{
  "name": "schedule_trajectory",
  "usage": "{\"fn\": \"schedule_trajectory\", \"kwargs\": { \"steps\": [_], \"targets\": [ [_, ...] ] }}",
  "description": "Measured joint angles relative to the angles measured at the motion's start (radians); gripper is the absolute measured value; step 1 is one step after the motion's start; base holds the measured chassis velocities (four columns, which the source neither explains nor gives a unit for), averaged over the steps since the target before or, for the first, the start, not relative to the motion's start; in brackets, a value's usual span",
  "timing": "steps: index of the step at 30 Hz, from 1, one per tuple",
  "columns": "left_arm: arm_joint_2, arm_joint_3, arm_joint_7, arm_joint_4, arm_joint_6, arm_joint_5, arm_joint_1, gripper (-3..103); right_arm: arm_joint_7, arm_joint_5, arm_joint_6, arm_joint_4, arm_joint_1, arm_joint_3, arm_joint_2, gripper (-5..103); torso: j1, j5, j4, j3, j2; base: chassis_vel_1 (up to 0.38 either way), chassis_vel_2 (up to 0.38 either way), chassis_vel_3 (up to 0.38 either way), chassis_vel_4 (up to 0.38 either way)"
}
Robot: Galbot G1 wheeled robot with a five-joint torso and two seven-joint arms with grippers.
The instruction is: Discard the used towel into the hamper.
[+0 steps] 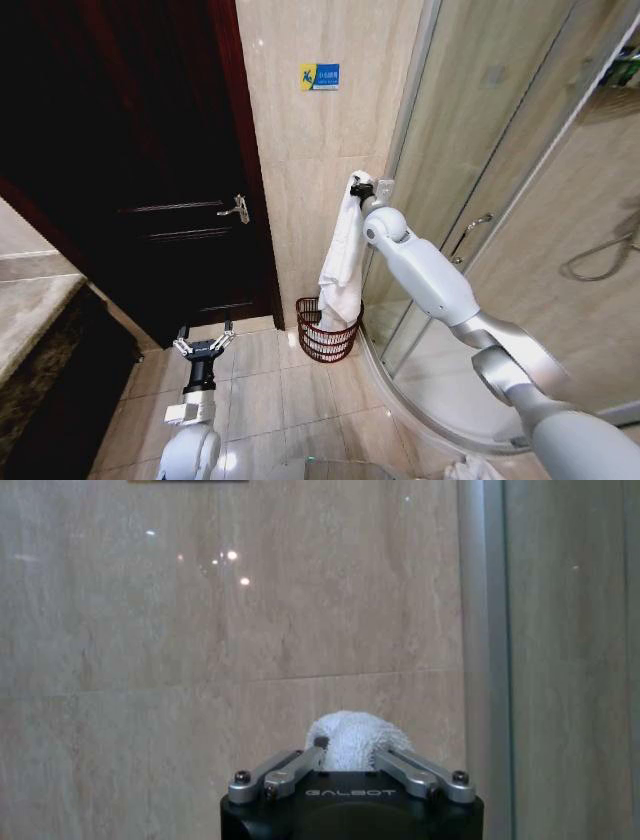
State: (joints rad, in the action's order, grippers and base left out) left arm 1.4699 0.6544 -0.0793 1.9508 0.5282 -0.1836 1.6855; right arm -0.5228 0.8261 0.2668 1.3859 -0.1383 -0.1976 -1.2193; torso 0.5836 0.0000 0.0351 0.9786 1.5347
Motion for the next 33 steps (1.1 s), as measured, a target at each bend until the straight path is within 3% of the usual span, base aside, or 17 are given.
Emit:
{"fn": "schedule_trajectory", "kwargs": {
  "steps": [16,33],
  "targets": [
    [-0.001,-0.022,0.005,-0.019,0.032,0.002,0.025,100,0.001,-0.044,-0.008,-0.026,-0.033,-0.002,-0.043,3,0.0,0.0,-0.0001,0.0,-0.001,0.0,0.0,0.0,0.0],
    [0.001,-0.03,0.009,-0.017,0.043,0.027,0.055,100,0.003,-0.054,-0.002,-0.122,-0.018,0.02,-0.171,3,-0.049,-0.0002,0.0002,-0.056,-0.105,0.0,0.0,0.0,0.0]
  ]
}}
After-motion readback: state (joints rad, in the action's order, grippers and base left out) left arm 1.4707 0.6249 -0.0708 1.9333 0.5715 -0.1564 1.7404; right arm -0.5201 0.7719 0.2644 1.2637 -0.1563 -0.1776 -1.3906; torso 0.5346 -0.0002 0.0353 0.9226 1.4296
